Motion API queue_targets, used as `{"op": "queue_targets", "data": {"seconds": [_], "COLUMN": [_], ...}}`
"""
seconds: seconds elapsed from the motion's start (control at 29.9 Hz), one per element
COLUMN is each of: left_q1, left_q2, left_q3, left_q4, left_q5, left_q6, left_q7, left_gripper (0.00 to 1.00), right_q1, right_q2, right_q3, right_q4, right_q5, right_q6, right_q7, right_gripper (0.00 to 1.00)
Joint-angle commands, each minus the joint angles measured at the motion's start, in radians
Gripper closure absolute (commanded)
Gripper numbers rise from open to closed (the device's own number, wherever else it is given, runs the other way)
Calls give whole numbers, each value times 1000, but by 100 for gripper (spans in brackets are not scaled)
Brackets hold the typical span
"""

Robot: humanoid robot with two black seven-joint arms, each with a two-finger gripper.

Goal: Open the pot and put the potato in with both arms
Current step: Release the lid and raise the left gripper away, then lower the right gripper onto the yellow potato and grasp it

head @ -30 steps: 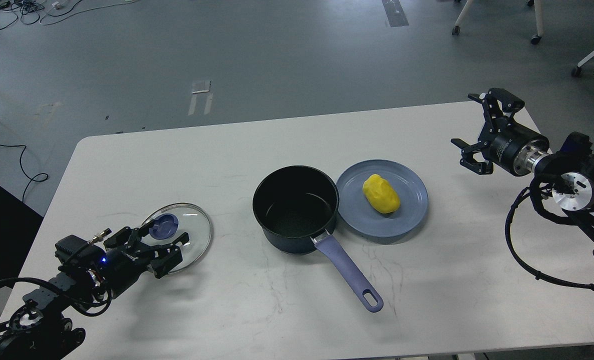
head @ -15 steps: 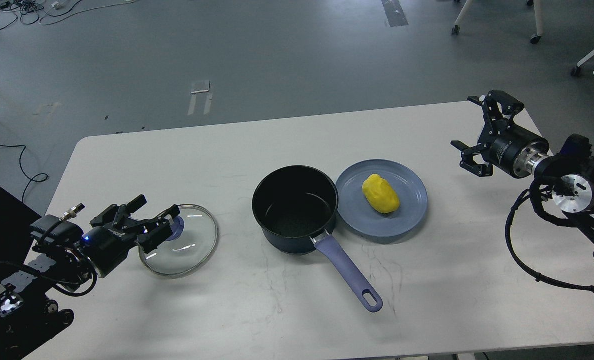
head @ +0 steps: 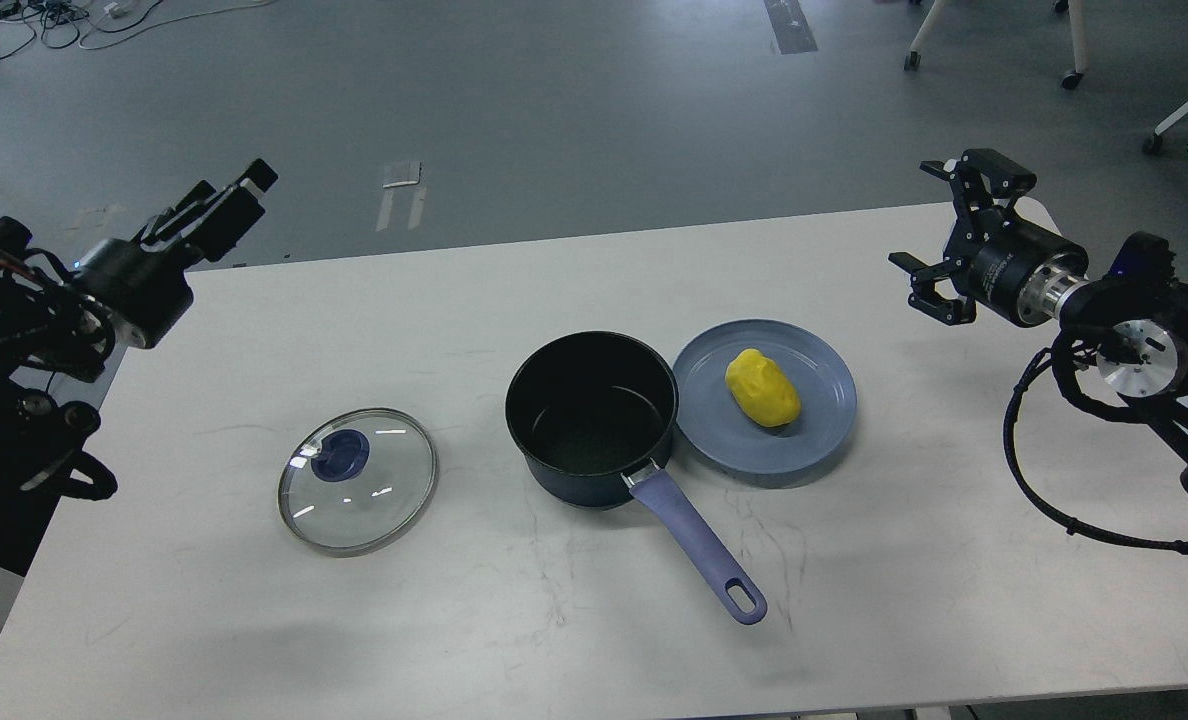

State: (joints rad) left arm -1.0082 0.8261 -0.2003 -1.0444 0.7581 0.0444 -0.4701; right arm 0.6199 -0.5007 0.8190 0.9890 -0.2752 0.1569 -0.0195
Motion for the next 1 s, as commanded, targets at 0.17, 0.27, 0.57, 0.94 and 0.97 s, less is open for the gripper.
{"op": "queue_targets", "data": {"seconds": [0.17,0.27,0.57,0.94,0.97], "left_q1": [-72,-56,80,149,151], "left_q2": [-151,-215,-311,-321,-320], "left_q3": [-125,-197,-361,-395,-395], "left_q4": [4,15,47,47,46], "left_q5": [-428,-477,-626,-611,-611], "left_q6": [-255,-221,-259,-282,-282], "left_q7": [306,410,469,455,455], "left_gripper": [1,1,1,1,1], "right_q1": [31,35,109,239,247], "right_q2": [-5,-4,-5,-2,1], "right_q3": [-35,-46,-113,-404,-435], "right_q4": [40,53,63,60,60], "right_q5": [-145,-243,-318,-590,-631], "right_q6": [12,12,12,4,0], "right_q7": [15,24,46,121,136], "right_gripper": [0,0,0,0,0]}}
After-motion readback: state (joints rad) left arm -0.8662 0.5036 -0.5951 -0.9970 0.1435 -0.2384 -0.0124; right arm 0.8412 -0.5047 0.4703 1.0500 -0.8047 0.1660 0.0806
